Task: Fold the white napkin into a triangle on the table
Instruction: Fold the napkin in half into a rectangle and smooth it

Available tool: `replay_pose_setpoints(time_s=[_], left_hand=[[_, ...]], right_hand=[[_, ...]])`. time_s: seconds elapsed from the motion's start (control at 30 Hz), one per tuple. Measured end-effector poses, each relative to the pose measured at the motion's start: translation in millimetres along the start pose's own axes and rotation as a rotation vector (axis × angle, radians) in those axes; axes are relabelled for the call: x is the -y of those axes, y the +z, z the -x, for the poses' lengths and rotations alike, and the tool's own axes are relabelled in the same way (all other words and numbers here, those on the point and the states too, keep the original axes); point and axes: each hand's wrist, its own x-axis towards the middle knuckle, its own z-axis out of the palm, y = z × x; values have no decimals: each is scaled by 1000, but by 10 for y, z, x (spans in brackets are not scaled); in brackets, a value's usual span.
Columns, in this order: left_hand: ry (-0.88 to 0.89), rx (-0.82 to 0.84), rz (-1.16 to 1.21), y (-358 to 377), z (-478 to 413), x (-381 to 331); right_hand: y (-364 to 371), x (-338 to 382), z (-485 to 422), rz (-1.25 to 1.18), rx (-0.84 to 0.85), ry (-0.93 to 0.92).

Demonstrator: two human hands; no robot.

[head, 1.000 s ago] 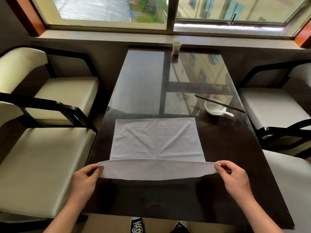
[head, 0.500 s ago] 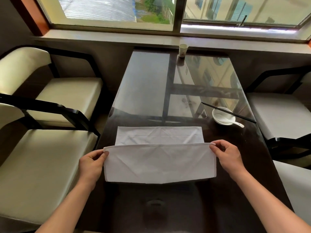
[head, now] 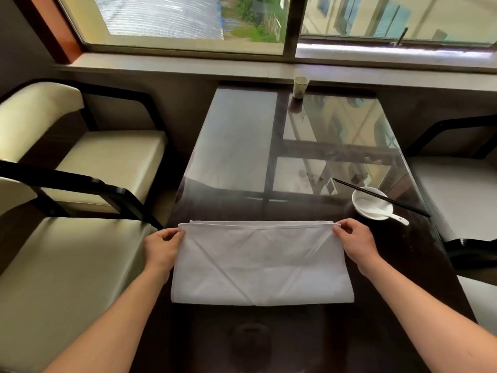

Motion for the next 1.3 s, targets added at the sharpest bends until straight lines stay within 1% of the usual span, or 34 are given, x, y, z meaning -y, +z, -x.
replay_pose_setpoints(time_s=[0.23,0.5,0.67,0.77,0.87,0.9,0.97,1.03,1.07,1.13,1.2,1.3], left_hand=[[-36,28,-122,212,-390,105],[-34,-28,-252,326,-529,203],[12,-80,-405,378,-540,226],[71,-89,-523,397,-509,198],[137,-114,-630,401,-389,158],[190,-105,-674,394,-303,155],[385,-35,-776,368,-74,200],[576,87,-884,331,166,313],[633,152,-939,313,277,388],[675,257,-1038,271,486,542],[687,306,-1132,218,663,677],[641,344,-1222,127,882,830]], right_hand=[[219,-81,-311,146,-12,41],[245,-131,-438,227,-23,76],[287,-134,-497,313,-10,79],[321,-173,-515,381,-9,73],[305,-157,-463,343,-65,61],[294,-148,-412,332,-102,28],[304,-127,-220,375,-165,-85],[414,-90,104,427,-152,-231],[508,-84,296,451,-117,-310],[755,-103,687,525,-25,-509],[1010,-102,1048,617,116,-694],[1320,-94,1437,765,320,-831]])
